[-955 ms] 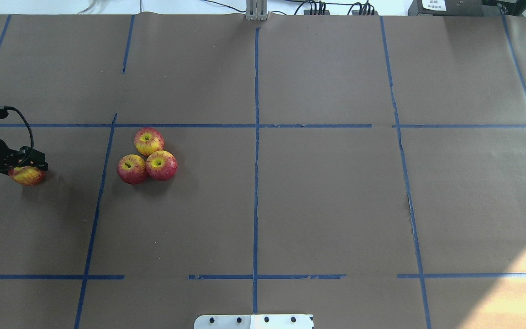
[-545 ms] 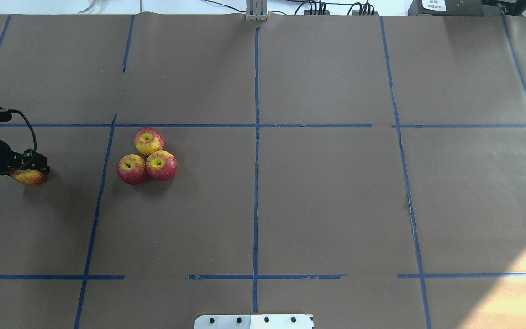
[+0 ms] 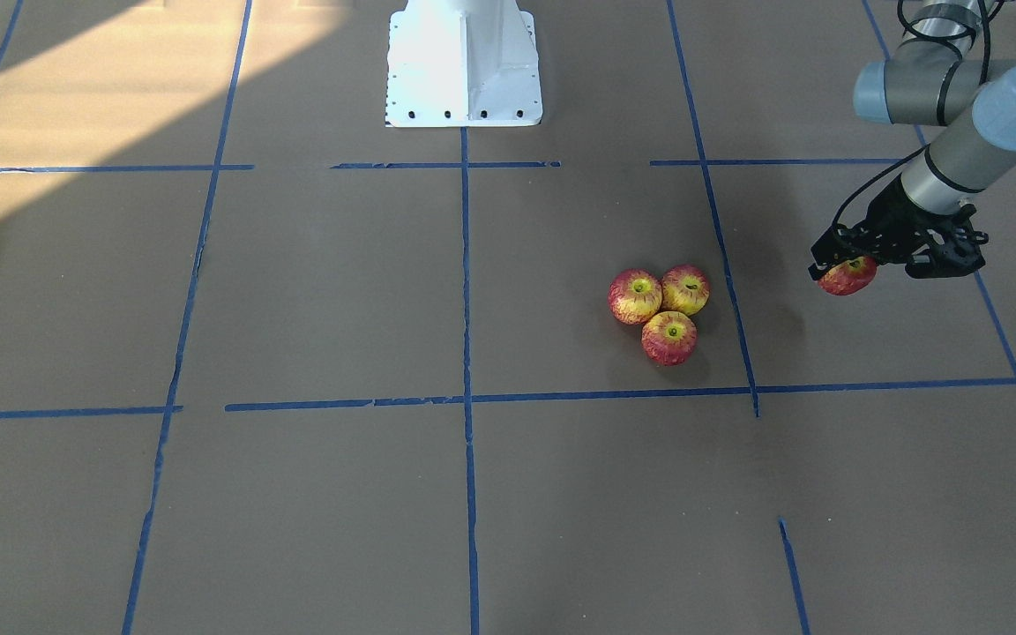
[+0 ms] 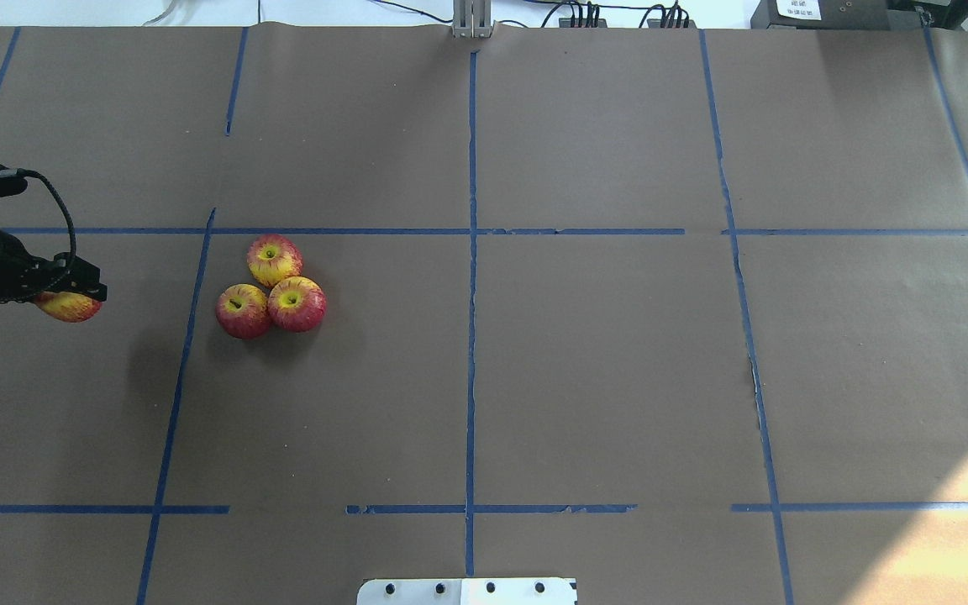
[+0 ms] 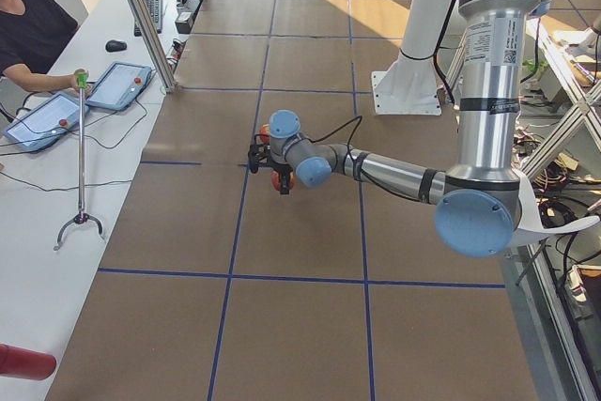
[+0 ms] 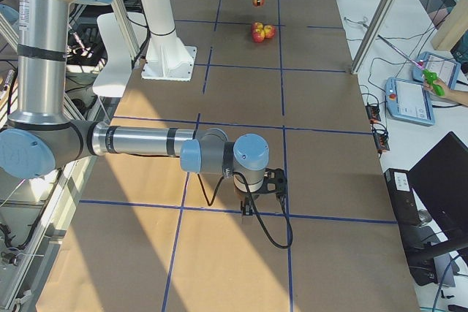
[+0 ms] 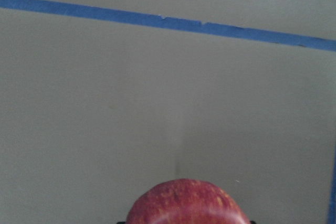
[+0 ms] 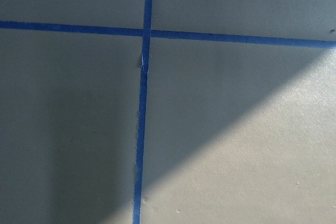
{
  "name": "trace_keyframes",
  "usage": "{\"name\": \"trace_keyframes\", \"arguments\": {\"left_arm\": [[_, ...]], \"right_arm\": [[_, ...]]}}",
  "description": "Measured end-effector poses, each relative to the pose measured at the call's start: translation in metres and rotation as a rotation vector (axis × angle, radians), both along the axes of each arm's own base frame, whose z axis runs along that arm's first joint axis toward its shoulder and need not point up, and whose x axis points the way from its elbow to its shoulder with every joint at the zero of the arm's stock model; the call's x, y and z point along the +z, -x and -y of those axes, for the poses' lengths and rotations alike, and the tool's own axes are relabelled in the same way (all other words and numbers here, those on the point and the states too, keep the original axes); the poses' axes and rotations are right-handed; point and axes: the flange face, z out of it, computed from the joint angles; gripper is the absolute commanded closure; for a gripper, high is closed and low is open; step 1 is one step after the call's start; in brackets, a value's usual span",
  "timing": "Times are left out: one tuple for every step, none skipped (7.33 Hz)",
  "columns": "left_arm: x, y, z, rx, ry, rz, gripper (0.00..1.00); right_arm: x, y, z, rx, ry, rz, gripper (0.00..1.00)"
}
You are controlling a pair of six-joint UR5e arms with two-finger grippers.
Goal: Stack apples
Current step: 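Lift the apple with the left gripper and carry it toward the three-apple cluster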
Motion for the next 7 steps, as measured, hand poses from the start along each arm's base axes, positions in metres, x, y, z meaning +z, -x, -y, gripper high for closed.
{"name": "trace_keyframes", "arguments": {"left_arm": [[-0.034,-0.005,0.003,-0.039,0.014,-0.032,1.0],[-0.069,-0.02,0.011,-0.078,0.023,-0.068,1.0],[-0.098,-0.045,0.017,-0.106,0.022,-0.088,1.0],[-0.117,-0.073,0.02,-0.118,0.02,-0.089,1.0],[-0.131,-0.101,0.02,-0.109,0.028,-0.077,1.0],[-0.141,-0.125,0.018,-0.095,0.038,-0.063,1.0],[-0.147,-0.144,0.017,-0.089,0.044,-0.053,1.0]], "right_arm": [[0.0,0.0,0.0,0.0,0.0,0.0,0.0],[0.0,0.0,0.0,0.0,0.0,0.0,0.0],[0.0,0.0,0.0,0.0,0.0,0.0,0.0],[0.0,0.0,0.0,0.0,0.0,0.0,0.0],[0.0,0.0,0.0,0.0,0.0,0.0,0.0],[0.0,0.0,0.0,0.0,0.0,0.0,0.0],[0.0,0.0,0.0,0.0,0.001,0.0,0.0]]}}
